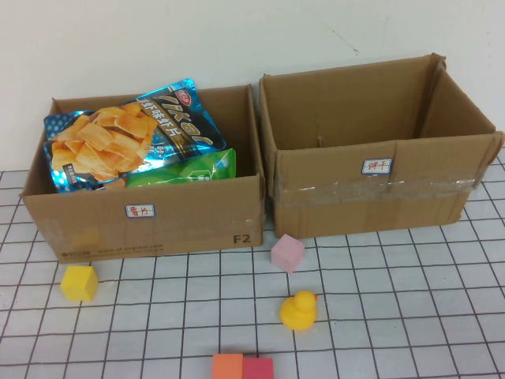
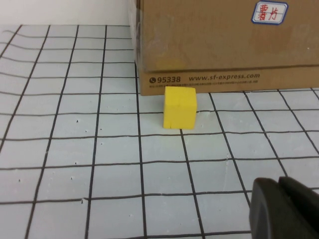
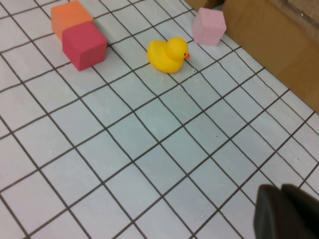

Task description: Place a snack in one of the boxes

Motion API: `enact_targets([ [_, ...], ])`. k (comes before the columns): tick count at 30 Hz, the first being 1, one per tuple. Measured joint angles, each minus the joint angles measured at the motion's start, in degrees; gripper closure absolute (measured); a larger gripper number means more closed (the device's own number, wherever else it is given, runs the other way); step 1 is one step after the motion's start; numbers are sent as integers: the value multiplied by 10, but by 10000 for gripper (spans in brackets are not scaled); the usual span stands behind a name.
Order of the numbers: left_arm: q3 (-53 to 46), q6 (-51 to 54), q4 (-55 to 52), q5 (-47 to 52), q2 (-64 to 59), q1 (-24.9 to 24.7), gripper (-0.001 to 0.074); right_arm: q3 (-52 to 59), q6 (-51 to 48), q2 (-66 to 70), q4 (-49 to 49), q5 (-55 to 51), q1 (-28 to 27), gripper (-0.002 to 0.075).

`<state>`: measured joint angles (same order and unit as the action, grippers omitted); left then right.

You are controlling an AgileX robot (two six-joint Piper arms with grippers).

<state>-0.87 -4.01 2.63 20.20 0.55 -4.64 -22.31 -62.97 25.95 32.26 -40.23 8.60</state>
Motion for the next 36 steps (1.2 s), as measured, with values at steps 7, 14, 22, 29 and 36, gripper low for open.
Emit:
enact_targets([
  [7,0,22,4,-1,0,-1,736,0,0,0,0,0,0,727],
  [14,0,24,6,-1,0,-1,736,0,0,0,0,-2,0,727],
  [22,0,17,8,-2,0,-1,736,0,1,0,0,-4,0,727],
  [29,0,17,8,-2,0,12,736,0,1,0,1,-4,0,727],
  [36,0,17,8,-3,0,33,736,0,1,0,1,-13,0,727],
])
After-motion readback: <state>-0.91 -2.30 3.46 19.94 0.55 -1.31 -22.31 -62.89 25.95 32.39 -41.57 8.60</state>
